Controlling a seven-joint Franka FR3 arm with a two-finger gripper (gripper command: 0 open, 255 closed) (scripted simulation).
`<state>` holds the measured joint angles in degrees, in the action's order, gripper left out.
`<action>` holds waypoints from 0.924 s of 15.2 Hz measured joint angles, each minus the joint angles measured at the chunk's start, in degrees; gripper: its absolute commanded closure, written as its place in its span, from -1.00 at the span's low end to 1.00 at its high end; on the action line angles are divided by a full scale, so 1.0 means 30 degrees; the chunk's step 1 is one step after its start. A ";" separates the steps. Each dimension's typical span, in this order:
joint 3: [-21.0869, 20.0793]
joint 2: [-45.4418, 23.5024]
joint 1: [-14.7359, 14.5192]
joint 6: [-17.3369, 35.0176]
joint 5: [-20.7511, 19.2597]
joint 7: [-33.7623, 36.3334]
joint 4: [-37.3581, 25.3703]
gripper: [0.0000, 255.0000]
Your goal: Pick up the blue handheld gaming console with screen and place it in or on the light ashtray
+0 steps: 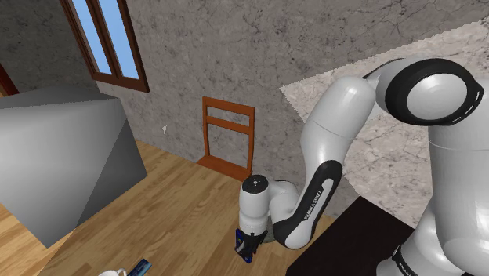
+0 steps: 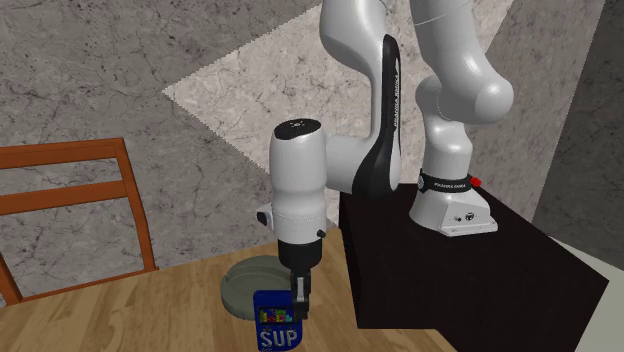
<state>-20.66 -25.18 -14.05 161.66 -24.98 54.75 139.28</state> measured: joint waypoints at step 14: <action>-0.1529 0.1683 0.1187 -0.1178 0.1529 -0.1114 0.0485 1.00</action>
<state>-25.25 -20.13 -10.49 158.13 -20.40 51.41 140.73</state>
